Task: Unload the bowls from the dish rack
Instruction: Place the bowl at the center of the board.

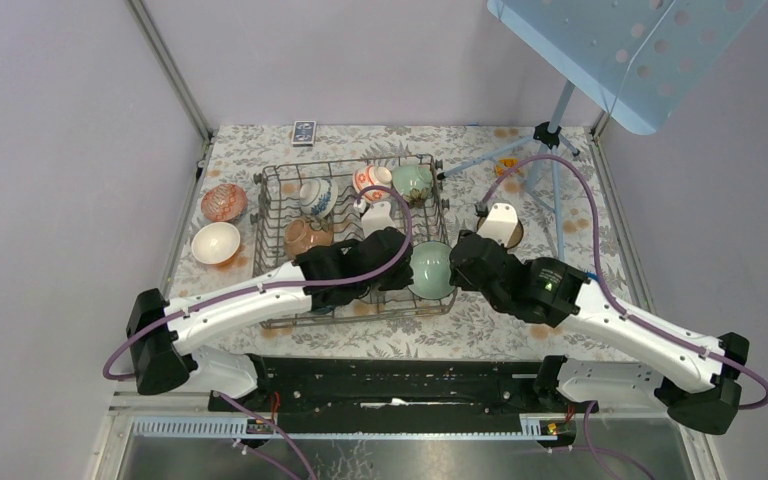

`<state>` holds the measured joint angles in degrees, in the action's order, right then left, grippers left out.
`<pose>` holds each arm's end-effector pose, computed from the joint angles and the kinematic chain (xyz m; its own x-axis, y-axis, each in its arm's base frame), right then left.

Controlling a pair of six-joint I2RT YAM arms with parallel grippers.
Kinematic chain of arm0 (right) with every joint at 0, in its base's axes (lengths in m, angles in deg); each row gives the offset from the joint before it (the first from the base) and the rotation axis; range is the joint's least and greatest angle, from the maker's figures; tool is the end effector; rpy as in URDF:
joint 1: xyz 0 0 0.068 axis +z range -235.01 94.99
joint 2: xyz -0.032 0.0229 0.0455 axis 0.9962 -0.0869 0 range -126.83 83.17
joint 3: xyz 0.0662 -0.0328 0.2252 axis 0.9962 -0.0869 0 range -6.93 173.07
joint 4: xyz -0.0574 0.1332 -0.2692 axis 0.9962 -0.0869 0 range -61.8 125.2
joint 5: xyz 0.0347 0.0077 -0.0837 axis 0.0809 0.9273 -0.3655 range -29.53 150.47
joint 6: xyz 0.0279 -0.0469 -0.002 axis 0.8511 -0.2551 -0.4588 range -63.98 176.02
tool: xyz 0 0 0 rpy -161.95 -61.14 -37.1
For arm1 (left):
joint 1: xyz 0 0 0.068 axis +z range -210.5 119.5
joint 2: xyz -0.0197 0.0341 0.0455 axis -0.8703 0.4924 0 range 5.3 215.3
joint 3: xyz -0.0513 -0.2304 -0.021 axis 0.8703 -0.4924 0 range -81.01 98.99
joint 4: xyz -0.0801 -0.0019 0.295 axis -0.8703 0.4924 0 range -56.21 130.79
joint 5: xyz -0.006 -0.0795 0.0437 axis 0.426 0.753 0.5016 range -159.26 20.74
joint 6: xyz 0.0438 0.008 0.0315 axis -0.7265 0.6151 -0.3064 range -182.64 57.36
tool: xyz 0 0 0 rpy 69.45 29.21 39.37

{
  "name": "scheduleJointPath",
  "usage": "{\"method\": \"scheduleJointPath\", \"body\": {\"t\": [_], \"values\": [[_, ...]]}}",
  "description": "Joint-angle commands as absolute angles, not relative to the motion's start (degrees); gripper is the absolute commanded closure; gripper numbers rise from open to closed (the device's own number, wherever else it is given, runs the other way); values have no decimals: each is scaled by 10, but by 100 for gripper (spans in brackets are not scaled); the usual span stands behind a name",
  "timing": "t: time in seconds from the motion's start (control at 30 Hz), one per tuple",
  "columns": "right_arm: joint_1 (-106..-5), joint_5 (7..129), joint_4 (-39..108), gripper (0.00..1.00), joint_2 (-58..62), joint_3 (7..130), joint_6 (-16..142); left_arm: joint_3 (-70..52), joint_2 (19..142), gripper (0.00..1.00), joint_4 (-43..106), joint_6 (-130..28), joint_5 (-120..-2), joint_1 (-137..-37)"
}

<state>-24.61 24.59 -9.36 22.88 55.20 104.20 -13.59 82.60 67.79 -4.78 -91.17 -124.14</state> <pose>0.1539 0.2273 0.3096 -0.5899 0.1840 -0.7862 -0.0784 0.9561 0.2825 0.1656 -0.3036 0.2690 -0.7664 -0.2226 -0.6026 0.1182 0.8732 -0.4728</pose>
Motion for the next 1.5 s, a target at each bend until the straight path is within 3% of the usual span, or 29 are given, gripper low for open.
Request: {"method": "scheduleJointPath", "body": {"t": [0.0, 0.23, 0.43, 0.5, 0.67, 0.73, 0.77, 0.9, 1.03, 1.23, 1.47], "values": [[-249, 237, -117, 59, 229, 597, 985, -113, 808, 100, 647, -47, -920, -1239], [-254, 275, -144, 57, 204, 613, 940, -118, 801, 100, 648, -45, -915, -1239], [-254, 292, -127, 61, 189, 612, 931, -119, 799, 100, 647, -44, -909, -1239], [-254, 291, -126, 67, 184, 613, 931, -119, 798, 100, 647, -44, -909, -1239], [-254, 290, -126, 97, 180, 612, 930, -124, 796, 100, 643, -43, -905, -1239], [-254, 281, -131, 100, 182, 613, 933, -126, 796, 100, 640, -42, -903, -1239], [-254, 273, -134, 100, 185, 613, 934, -126, 796, 92, 638, -43, -902, -1239], [-256, 230, -177, 100, 195, 623, 928, -133, 788, 39, 634, -51, -903, -1239], [-275, 191, -243, 100, 215, 630, 919, -153, 756, 5, 647, -47, -930, -1237], [-373, 207, -244, 100, 256, 600, 898, -197, 689, 1, 626, -57, -965, -1235], [-630, 338, -129, 100, 286, 544, 897, -226, 660, 1, 619, -56, -963, -1230]]}}
